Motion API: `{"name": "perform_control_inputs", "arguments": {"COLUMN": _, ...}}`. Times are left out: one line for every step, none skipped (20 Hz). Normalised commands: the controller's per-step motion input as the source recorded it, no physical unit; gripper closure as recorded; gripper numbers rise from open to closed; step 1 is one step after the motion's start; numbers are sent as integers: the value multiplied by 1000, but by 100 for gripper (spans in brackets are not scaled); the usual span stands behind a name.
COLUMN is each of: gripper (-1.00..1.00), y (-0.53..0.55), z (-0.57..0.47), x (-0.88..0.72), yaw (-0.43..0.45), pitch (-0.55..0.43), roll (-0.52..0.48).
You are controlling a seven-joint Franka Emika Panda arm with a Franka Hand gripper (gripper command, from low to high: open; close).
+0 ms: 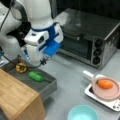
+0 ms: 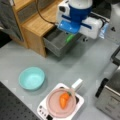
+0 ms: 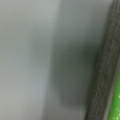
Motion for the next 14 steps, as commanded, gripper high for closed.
{"name": "perform_control_inputs", "arguments": {"gripper": -100, "y": 412, "z": 100, "x": 933, "yaw": -194, "pitch": 238, "roll": 36}}
{"name": "perform_control_inputs", "arguments": {"gripper": -100, "y": 387, "z": 84, "x": 924, "yaw": -202, "pitch": 232, "roll": 37}}
{"name": "perform_control_inputs", "arguments": {"gripper": -100, "y": 356, "z": 88, "x": 909, "yaw": -200, "pitch": 233, "roll": 42}}
{"name": "perform_control_inputs", "arguments": {"gripper": -100, "y": 306, "z": 101, "x": 849, "yaw": -189, "pitch": 230, "roll": 44}}
{"name": "perform_control_inputs", "arguments": {"gripper": -100, "y": 264, "z": 120, "x": 799, "yaw": -180, "pitch": 230, "roll": 46}}
{"name": "perform_control_inputs", "arguments": {"gripper": -100, "y": 228, "z": 142, "x": 759, "yaw": -175, "pitch": 234, "roll": 43}}
{"name": "perform_control_inputs", "arguments": {"gripper": -100, "y": 195, "z": 161, "x": 709, "yaw": -167, "pitch": 232, "roll": 36}}
{"name": "perform_control_inputs", "arguments": {"gripper": -100, "y": 189, "z": 158, "x": 719, "yaw": -157, "pitch": 228, "roll": 32}}
{"name": "perform_control_inputs", "arguments": {"gripper": -100, "y": 178, "z": 141, "x": 719, "yaw": -145, "pitch": 220, "roll": 26}}
{"name": "perform_control_inputs", "arguments": {"gripper": -100, "y": 172, "z": 113, "x": 722, "yaw": -136, "pitch": 210, "roll": 25}}
{"name": "perform_control_inputs", "arguments": {"gripper": -100, "y": 169, "z": 85, "x": 724, "yaw": -132, "pitch": 208, "roll": 25}}
{"name": "perform_control_inputs", "arguments": {"gripper": -100, "y": 160, "z": 71, "x": 687, "yaw": -125, "pitch": 211, "roll": 21}}
{"name": "perform_control_inputs", "arguments": {"gripper": -100, "y": 161, "z": 59, "x": 667, "yaw": -126, "pitch": 211, "roll": 17}}
{"name": "perform_control_inputs", "arguments": {"gripper": -100, "y": 174, "z": 54, "x": 652, "yaw": -134, "pitch": 201, "roll": 2}}
